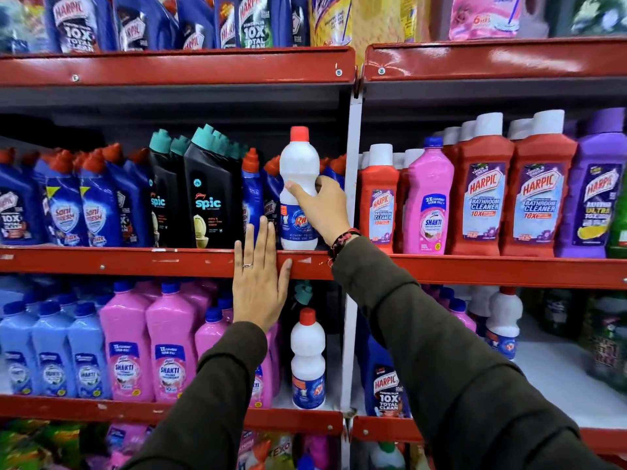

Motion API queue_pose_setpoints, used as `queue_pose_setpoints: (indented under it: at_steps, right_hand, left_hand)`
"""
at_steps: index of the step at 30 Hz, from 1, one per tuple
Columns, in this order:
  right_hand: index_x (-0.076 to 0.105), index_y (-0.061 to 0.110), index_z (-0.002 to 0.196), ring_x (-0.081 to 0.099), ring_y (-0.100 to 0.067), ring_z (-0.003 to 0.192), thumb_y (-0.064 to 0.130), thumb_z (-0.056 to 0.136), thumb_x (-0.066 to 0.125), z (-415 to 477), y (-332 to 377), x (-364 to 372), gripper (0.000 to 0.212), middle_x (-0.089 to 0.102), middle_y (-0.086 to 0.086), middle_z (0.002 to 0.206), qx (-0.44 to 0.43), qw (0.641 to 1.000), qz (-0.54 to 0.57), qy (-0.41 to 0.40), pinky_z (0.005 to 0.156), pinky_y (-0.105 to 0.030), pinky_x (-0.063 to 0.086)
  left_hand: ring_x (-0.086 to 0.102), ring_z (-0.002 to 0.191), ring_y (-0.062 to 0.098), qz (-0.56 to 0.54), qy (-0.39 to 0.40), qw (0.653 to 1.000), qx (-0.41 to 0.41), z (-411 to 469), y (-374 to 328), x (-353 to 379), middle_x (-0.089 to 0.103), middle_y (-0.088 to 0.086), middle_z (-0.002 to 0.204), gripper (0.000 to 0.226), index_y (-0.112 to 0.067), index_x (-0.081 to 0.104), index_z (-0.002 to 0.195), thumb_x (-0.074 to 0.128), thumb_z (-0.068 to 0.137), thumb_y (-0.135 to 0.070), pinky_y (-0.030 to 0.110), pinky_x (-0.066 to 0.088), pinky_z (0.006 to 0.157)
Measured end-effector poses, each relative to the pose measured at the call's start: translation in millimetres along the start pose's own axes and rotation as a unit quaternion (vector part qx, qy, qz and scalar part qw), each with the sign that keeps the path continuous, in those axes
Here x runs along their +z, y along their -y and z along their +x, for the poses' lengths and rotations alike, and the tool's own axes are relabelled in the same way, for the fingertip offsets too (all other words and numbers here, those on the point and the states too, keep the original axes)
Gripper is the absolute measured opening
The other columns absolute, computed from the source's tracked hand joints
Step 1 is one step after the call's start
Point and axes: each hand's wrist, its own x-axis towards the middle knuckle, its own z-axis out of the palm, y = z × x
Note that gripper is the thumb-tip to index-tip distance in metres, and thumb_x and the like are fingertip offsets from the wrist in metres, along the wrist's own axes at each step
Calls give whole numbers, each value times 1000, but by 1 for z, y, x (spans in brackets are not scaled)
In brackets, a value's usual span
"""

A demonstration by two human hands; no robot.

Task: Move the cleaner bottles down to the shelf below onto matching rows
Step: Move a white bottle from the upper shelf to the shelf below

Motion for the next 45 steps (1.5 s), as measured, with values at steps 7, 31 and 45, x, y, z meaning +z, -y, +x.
queue_pose_setpoints:
  at_steps: [7, 31, 45]
  right_hand:
    - [70, 9, 102, 75, -20, 94, 42, 89, 74, -5, 25, -32, 35, 78, -7, 103, -37, 999, -12, -10, 83, -38, 63]
    - [77, 16, 94, 77, -15, 90, 42, 66, 91, -127, -105, -237, 40, 81, -1, 97, 55, 995, 12, -78, 86, -40, 63]
    - [71, 15, 109, 69, 2, 89, 25, 70, 92, -171, -237, -350, 45, 74, 7, 97, 128, 987, -55, -77, 67, -5, 52]
  left_hand:
    - [0, 160, 23, -3, 11, 1000, -2, -2, -3, -6, 6, 8, 173, 66, -10, 8, 163, 23, 107, -42, 49, 10, 129]
    - [-2, 160, 22, -120, 32, 992, -12, -85, -186, -7, 8, 7, 173, 65, -13, 11, 163, 34, 104, -30, 38, -4, 129]
    - [2, 160, 18, -178, 198, 964, 9, -193, -320, 84, 5, 1, 173, 66, -15, 9, 163, 35, 105, -30, 37, 0, 130]
